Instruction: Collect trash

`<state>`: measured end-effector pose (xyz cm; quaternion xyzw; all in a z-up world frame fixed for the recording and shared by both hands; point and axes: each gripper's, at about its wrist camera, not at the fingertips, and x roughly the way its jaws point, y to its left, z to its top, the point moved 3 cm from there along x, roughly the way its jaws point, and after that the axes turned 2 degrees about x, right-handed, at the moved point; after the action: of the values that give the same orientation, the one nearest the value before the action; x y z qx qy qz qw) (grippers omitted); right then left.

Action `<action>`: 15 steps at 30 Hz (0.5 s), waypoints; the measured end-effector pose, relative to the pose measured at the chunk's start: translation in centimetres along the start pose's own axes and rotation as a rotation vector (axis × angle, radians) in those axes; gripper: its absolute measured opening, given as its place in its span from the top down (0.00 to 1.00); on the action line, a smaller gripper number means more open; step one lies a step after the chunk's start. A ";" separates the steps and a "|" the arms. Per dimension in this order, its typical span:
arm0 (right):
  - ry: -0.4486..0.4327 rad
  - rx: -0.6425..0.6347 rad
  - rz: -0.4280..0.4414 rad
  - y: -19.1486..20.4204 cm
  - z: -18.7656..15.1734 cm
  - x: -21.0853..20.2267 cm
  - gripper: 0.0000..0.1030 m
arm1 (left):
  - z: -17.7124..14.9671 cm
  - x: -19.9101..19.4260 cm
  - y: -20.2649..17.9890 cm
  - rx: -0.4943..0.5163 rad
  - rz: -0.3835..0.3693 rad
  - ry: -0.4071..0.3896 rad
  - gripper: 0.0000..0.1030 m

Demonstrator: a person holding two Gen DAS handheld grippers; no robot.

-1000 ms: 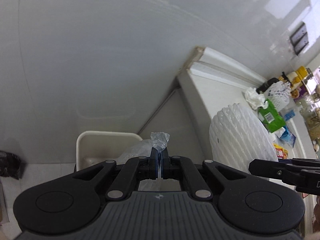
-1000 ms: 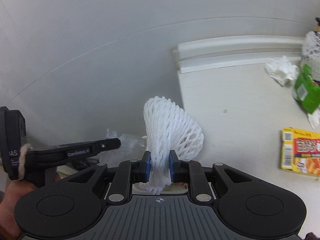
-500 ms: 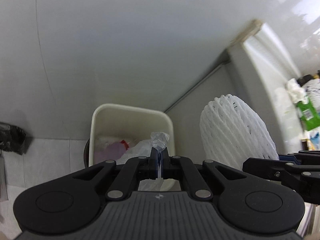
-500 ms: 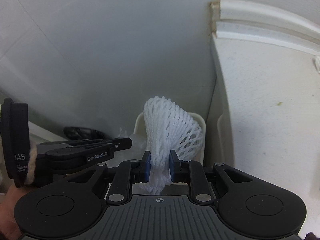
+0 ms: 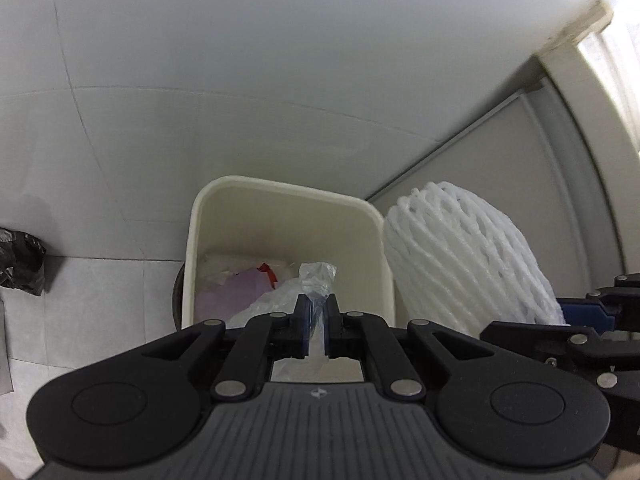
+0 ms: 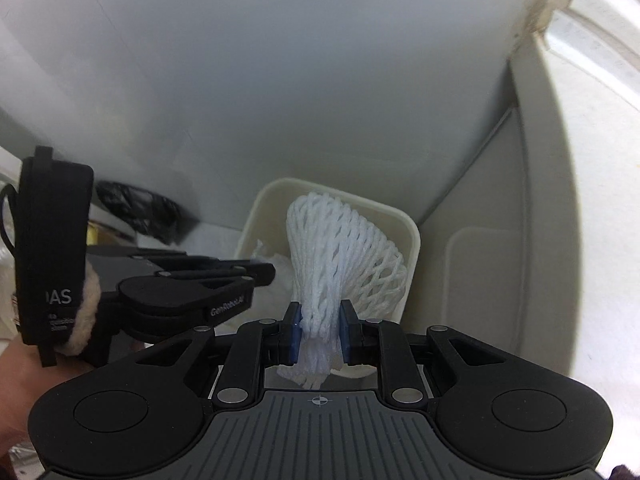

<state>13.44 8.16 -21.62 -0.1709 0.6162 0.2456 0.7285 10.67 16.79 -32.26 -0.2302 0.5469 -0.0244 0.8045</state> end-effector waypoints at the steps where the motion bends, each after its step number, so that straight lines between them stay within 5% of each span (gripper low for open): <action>1: 0.005 -0.007 -0.006 0.0 0.0 0.3 0.81 | -0.1 0.3 0.2 -0.004 0.002 0.005 0.96; 5: 0.021 -0.028 -0.024 0.1 0.2 1.4 0.78 | -0.1 1.1 1.0 -0.010 0.007 0.015 0.88; 7: 0.021 -0.025 -0.031 0.0 0.1 1.6 0.76 | -0.3 1.2 1.3 -0.011 0.008 0.013 0.73; 10: 0.029 0.007 -0.024 -0.4 0.1 1.8 0.59 | -0.7 1.2 1.5 -0.012 0.005 0.011 0.62; 15: 0.016 0.003 -0.015 -0.7 0.1 1.2 0.53 | -0.4 1.0 1.9 -0.019 0.009 0.018 0.49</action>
<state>14.04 7.86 -22.86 -0.1765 0.6211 0.2380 0.7256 10.29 18.03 -34.04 -0.2353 0.5554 -0.0178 0.7974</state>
